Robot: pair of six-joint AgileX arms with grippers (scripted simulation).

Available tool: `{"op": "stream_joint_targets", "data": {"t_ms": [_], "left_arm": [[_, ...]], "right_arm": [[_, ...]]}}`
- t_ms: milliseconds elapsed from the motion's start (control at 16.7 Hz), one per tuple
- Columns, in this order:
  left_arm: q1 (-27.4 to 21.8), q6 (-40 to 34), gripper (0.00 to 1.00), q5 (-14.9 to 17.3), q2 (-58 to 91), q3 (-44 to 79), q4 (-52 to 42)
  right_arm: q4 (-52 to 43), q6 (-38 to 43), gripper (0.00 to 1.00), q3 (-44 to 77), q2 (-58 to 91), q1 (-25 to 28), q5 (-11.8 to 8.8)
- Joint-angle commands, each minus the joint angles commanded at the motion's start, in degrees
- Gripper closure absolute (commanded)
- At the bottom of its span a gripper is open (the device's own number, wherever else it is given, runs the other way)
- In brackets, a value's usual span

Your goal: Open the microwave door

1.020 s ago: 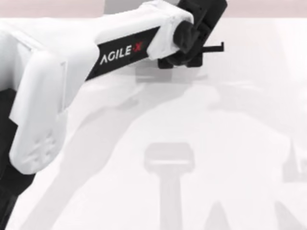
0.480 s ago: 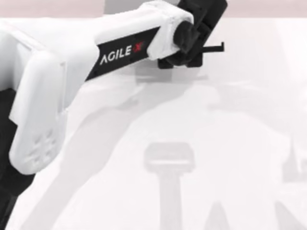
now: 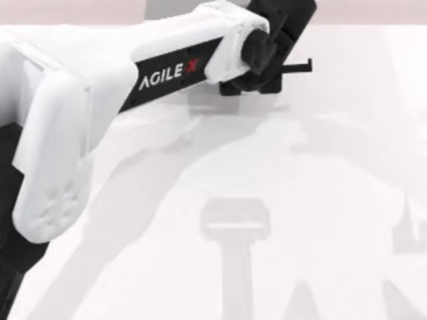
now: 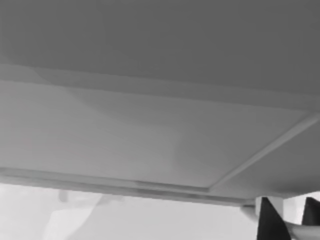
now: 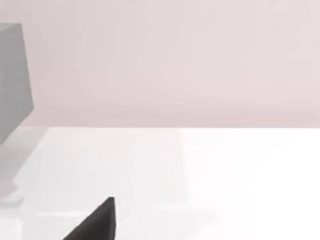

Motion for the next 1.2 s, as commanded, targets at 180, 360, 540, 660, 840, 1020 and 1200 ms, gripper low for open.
{"op": "stream_joint_targets", "data": {"t_ms": [180, 360, 540, 660, 840, 1020, 1200], "left_arm": [[0.0, 0.0, 1.00, 0.0, 0.0, 0.0, 0.0], [0.0, 0.0, 1.00, 0.0, 0.0, 0.0, 0.0], [-0.4, 0.4, 1.00, 0.6, -0.1, -0.8, 0.7], [-0.2, 1.5, 1.00, 1.1, -1.4, -2.7, 1.8], [0.2, 2.9, 1.00, 1.8, -3.0, -5.2, 3.4], [0.2, 2.9, 1.00, 1.8, -3.1, -5.4, 3.5], [0.2, 2.9, 1.00, 1.8, -3.1, -5.4, 3.5]], "right_arm": [[0.0, 0.0, 0.00, 0.0, 0.0, 0.0, 0.0], [0.0, 0.0, 0.00, 0.0, 0.0, 0.0, 0.0], [0.0, 0.0, 0.00, 0.0, 0.0, 0.0, 0.0], [0.0, 0.0, 0.00, 0.0, 0.0, 0.0, 0.0], [0.0, 0.0, 0.00, 0.0, 0.0, 0.0, 0.0], [0.0, 0.0, 0.00, 0.0, 0.0, 0.0, 0.0], [0.0, 0.0, 0.00, 0.0, 0.0, 0.0, 0.0]]}}
